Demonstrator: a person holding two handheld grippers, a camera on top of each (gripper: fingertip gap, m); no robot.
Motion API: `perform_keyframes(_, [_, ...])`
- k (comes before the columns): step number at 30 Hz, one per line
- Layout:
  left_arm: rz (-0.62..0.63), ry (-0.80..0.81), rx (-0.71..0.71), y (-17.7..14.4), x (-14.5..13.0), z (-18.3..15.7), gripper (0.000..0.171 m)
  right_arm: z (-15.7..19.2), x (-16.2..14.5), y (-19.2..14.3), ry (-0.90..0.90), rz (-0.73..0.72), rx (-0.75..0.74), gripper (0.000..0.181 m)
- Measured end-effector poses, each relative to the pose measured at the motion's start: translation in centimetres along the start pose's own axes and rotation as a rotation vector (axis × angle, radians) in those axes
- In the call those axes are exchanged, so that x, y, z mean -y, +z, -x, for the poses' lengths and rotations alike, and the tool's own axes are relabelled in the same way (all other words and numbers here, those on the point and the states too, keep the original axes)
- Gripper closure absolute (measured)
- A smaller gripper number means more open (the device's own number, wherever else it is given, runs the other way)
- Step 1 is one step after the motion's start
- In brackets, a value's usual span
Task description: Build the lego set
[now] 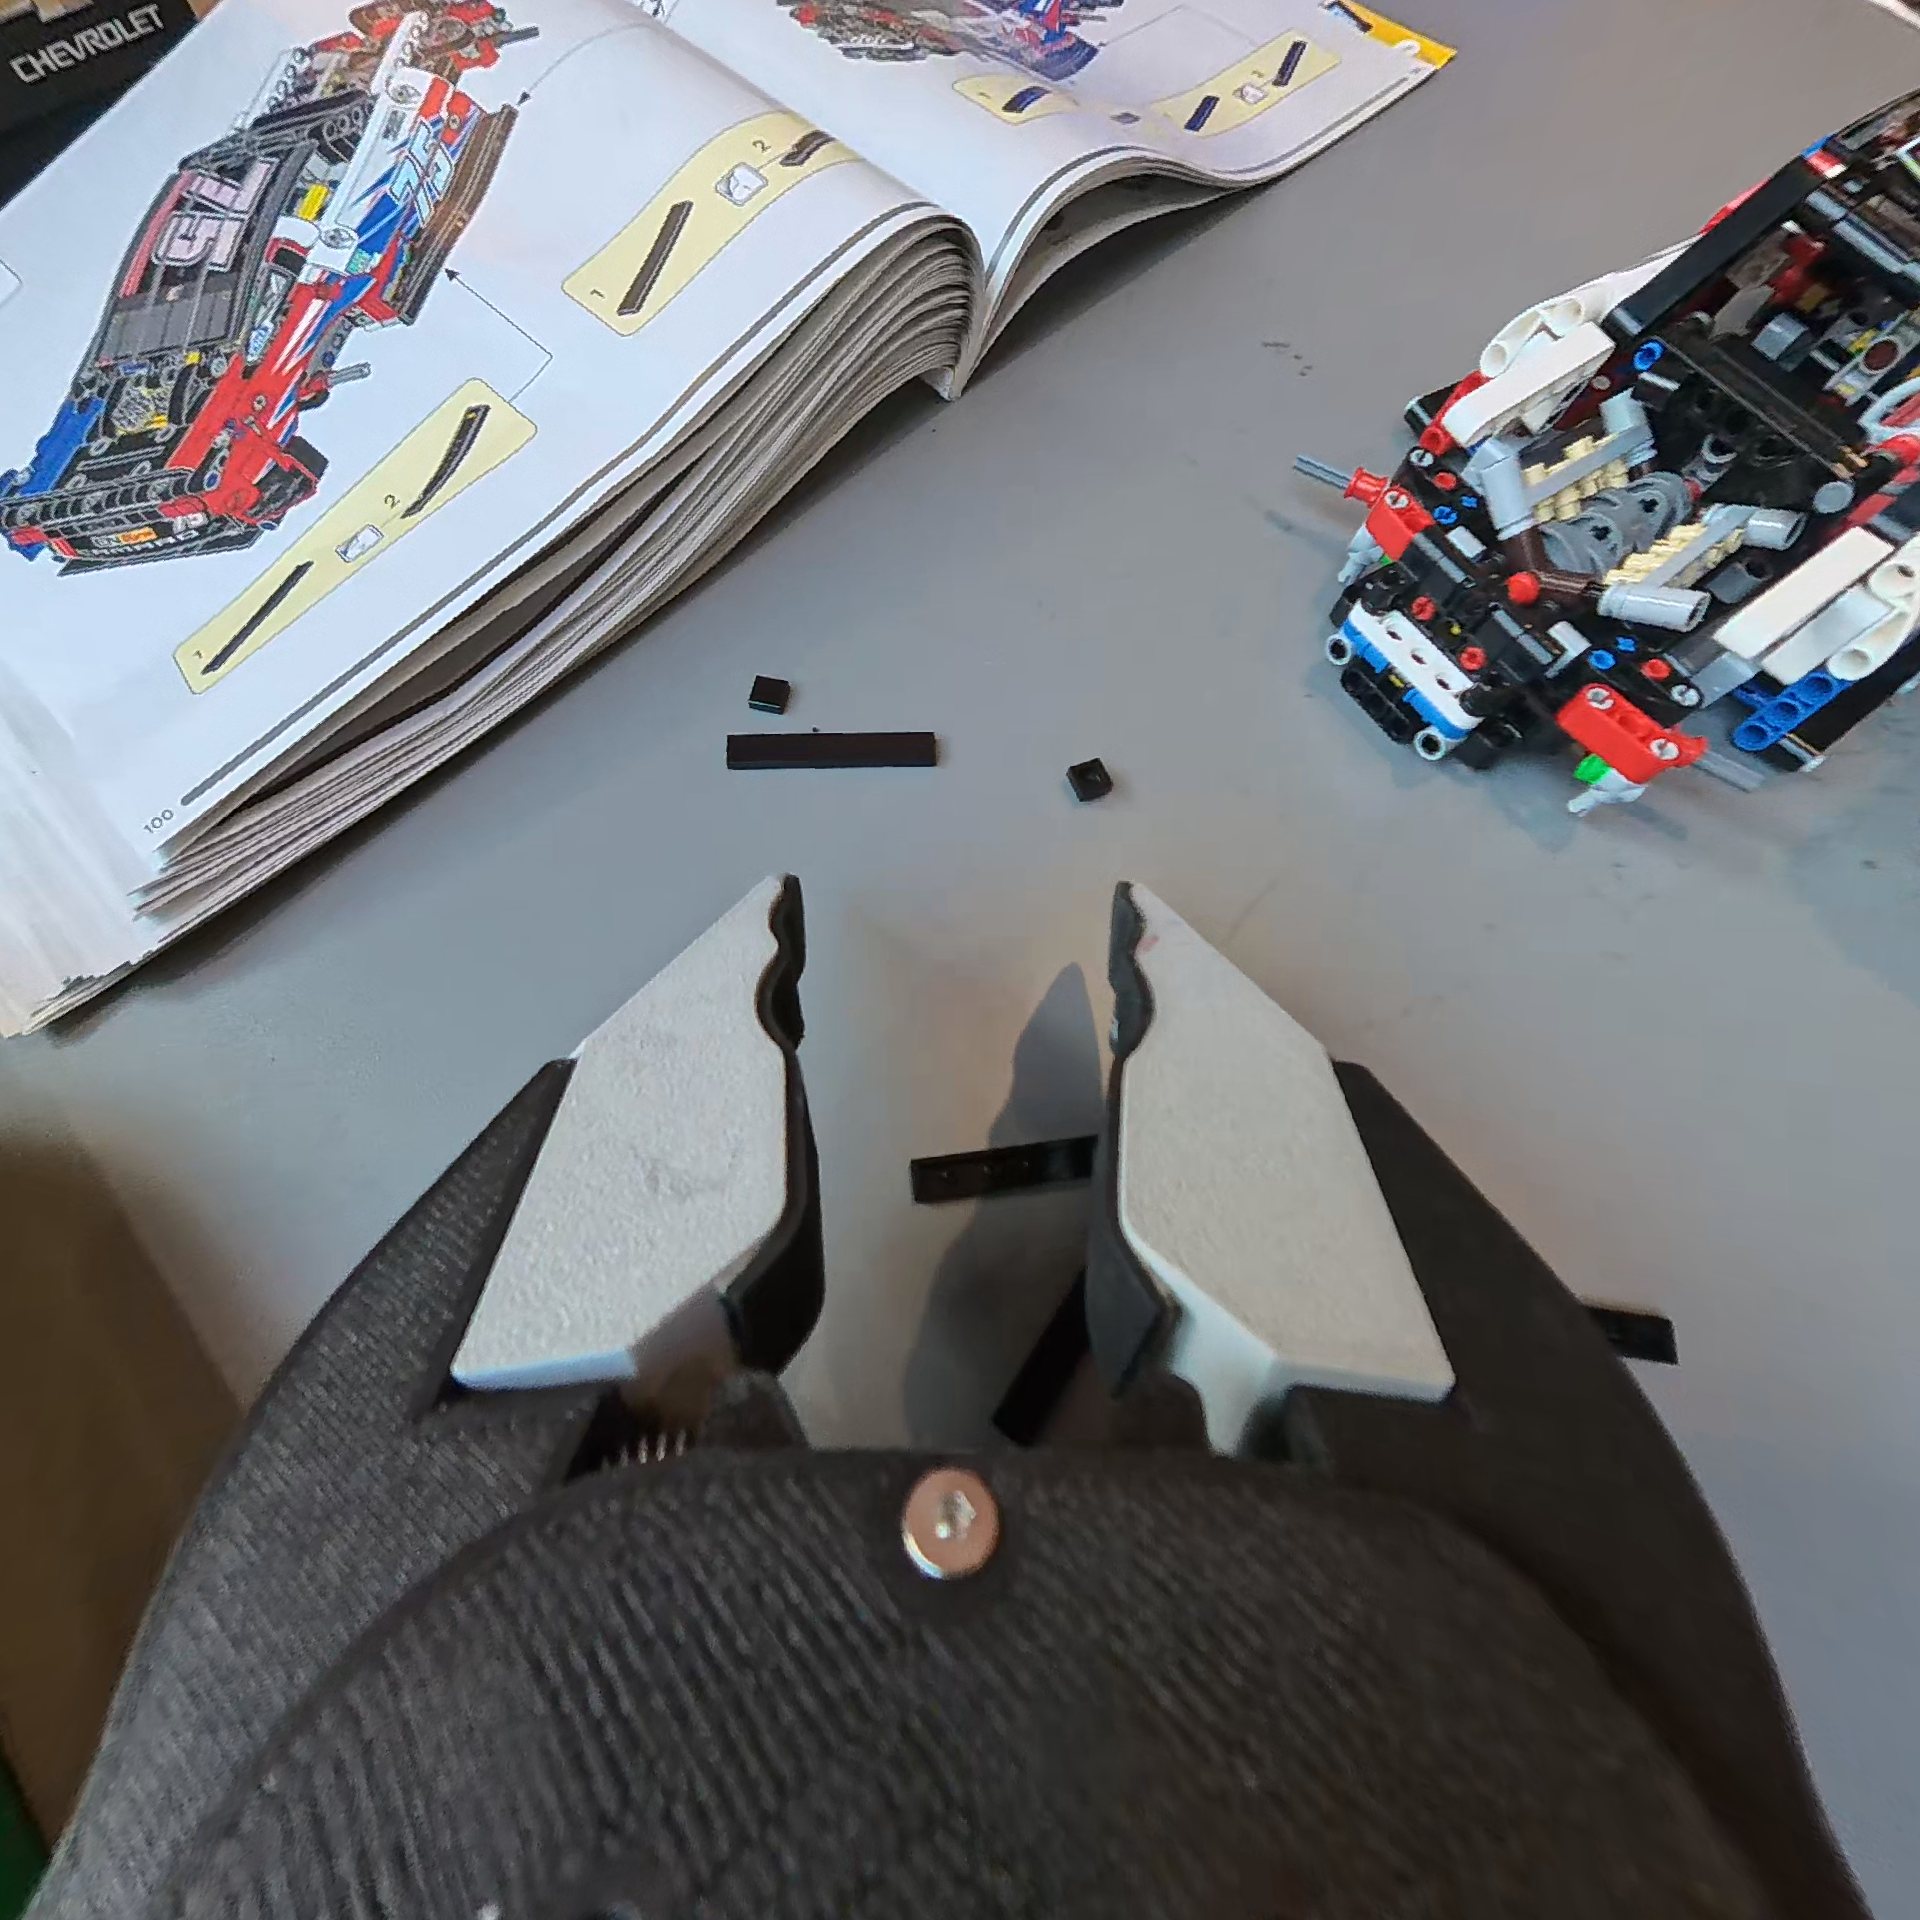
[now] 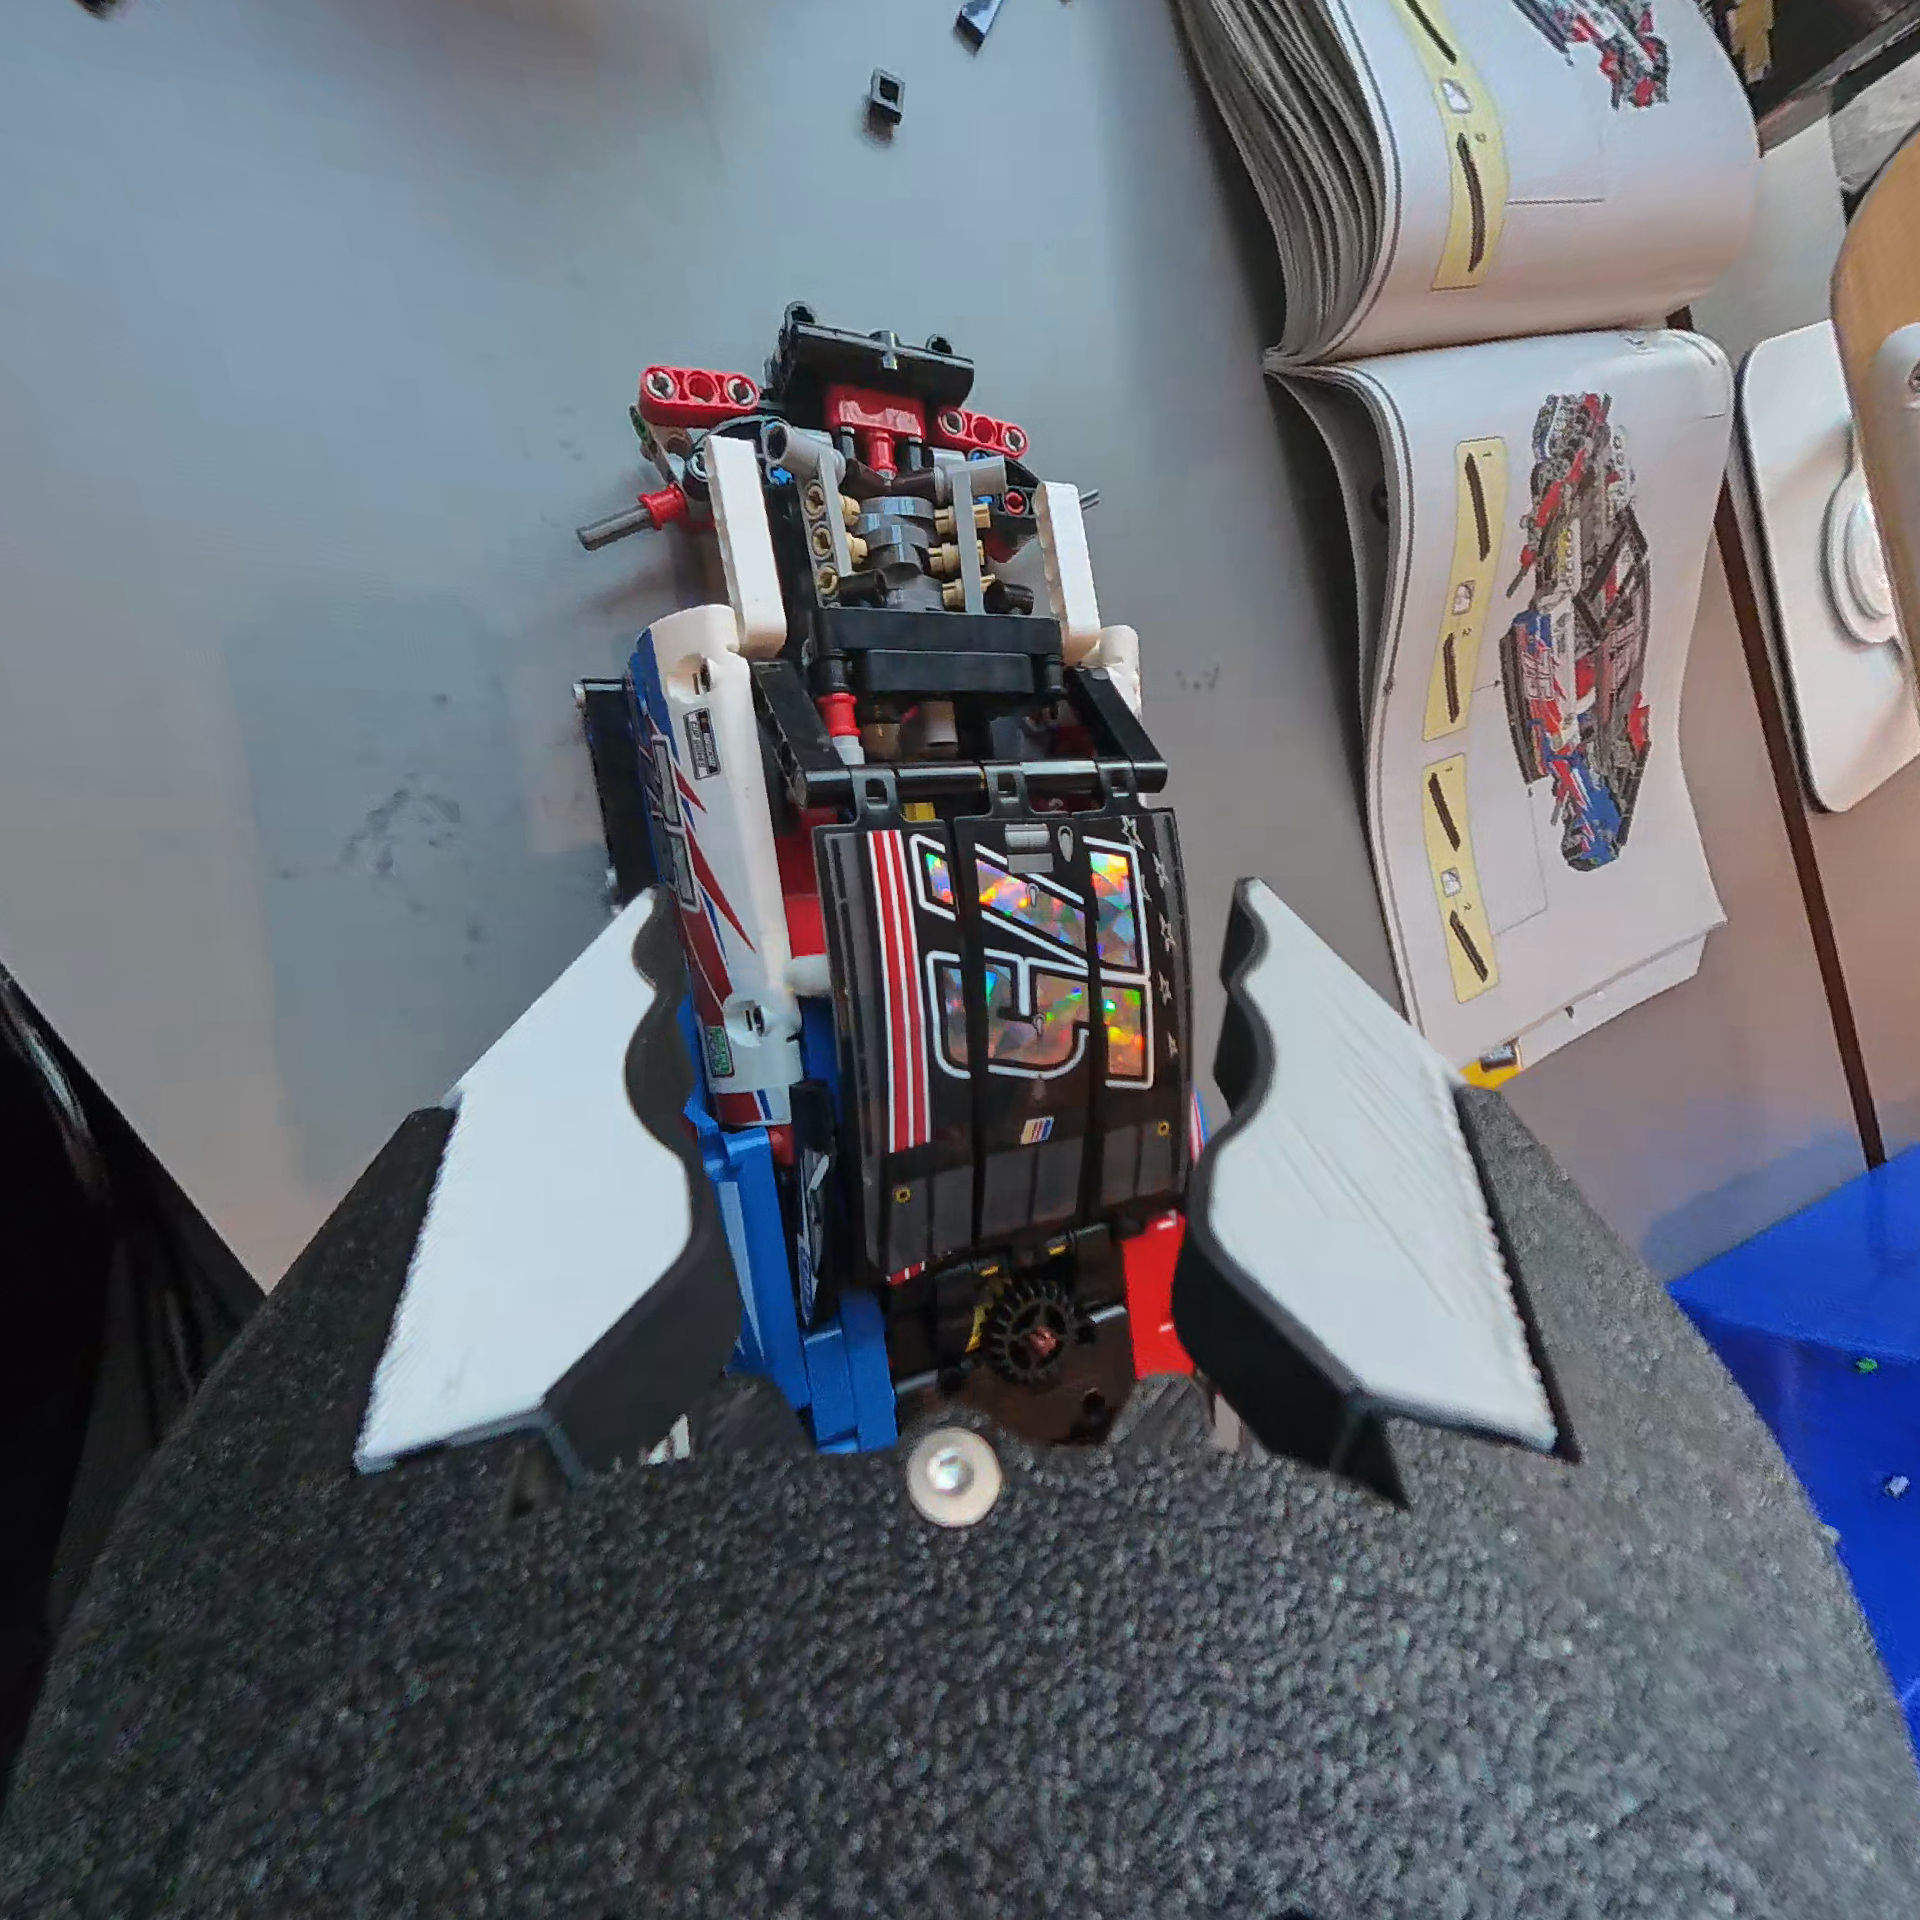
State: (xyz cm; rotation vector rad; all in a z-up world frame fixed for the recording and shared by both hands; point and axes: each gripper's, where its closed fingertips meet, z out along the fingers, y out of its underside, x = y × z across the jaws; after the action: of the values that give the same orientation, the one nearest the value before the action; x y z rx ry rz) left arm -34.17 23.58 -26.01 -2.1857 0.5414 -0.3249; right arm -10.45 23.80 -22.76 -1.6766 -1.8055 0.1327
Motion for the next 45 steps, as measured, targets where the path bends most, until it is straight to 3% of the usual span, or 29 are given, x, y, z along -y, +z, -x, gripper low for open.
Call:
perform_keyframes(5, [0.001,0.003,0.000,0.0,0.0,0.0,0.116,-0.8,-0.6,-1.0,0.034,-0.014,-0.002,0.081])
perform_keyframes(9, [-0.012,0.013,0.003,-0.2,0.3,0.0,0.118,-0.7,-1.6,-2.4,0.116,-0.049,0.088,0.085])
perform_keyframes(12, [-0.061,0.045,0.052,-0.8,1.3,0.3,0.125,-1.8,-2.4,-4.5,0.190,-0.110,0.113,0.093])
perform_keyframes(15, [-0.096,0.063,0.081,-1.0,2.2,-0.3,0.121,-3.8,-4.8,-6.5,0.270,-0.148,0.125,0.105])
perform_keyframes(18, [-0.046,0.138,0.002,-1.4,3.4,-5.0,0.111,-5.3,-8.2,-7.6,0.361,-0.147,0.192,0.103])
perform_keyframes(22, [0.010,0.260,-0.158,-1.4,4.7,-14.7,0.095,-5.8,-10.9,-7.5,0.402,-0.192,0.329,0.105])
perform_keyframes(25, [0.070,0.324,-0.087,0.6,4.2,-18.0,0.093,-5.3,-11.6,-6.4,0.384,-0.209,0.454,0.103])
perform_keyframes(31, [0.121,0.304,0.134,3.7,3.8,-17.8,0.089,-4.0,-12.3,-3.4,0.301,-0.159,0.603,0.097])
perform_keyframes(35, [0.155,0.332,0.197,5.1,3.5,-17.5,0.090,-2.6,-12.1,-3.0,0.277,-0.175,0.730,0.098])
perform_keyframes(37, [0.177,0.367,0.234,5.8,3.4,-17.2,0.094,-1.5,-12.2,-3.4,0.252,-0.176,0.793,0.086])
perform_keyframes(39, [0.179,0.392,0.219,6.1,3.6,-17.7,0.095,-0.8,-12.3,-3.9,0.239,-0.183,0.809,0.073])
perform_keyframes(45, [0.223,0.540,0.185,7.0,4.6,-19.3,0.091,2.6,-13.9,-6.5,0.186,-0.166,0.795,0.077])
